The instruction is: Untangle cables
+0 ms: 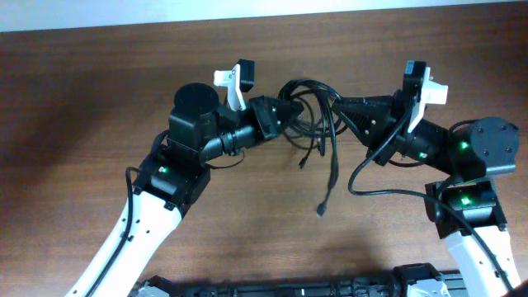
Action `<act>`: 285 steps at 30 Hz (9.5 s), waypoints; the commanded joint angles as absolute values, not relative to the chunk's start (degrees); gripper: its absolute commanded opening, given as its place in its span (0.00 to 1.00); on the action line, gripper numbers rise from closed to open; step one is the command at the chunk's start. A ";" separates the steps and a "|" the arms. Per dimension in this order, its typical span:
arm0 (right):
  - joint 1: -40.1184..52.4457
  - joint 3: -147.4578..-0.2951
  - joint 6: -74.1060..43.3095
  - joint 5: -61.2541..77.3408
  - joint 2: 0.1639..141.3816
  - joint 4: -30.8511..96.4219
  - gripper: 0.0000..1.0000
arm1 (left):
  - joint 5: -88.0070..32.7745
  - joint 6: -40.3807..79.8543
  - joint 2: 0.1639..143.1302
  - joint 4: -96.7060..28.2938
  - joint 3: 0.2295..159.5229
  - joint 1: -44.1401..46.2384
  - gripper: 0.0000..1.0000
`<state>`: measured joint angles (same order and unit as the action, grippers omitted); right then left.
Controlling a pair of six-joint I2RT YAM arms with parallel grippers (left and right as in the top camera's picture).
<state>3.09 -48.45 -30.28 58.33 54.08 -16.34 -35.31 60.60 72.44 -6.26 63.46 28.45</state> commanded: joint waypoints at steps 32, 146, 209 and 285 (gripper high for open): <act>1.85 -48.99 -9.08 60.77 55.70 2.83 0.99 | -50.04 28.38 72.31 -5.28 64.55 12.88 0.00; 1.85 -48.99 4.32 62.37 51.35 6.37 0.73 | -42.33 11.68 60.29 -12.01 64.55 29.87 0.00; 1.85 -48.97 -15.99 11.40 55.75 31.33 0.68 | -33.32 13.10 55.61 -9.43 64.58 30.11 0.00; 1.85 -48.97 10.70 36.82 45.21 22.50 0.98 | -10.02 20.10 59.13 -14.11 64.55 37.82 0.00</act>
<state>2.07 -49.21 9.93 35.64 45.32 22.39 -14.41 19.57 59.48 -14.37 63.13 37.65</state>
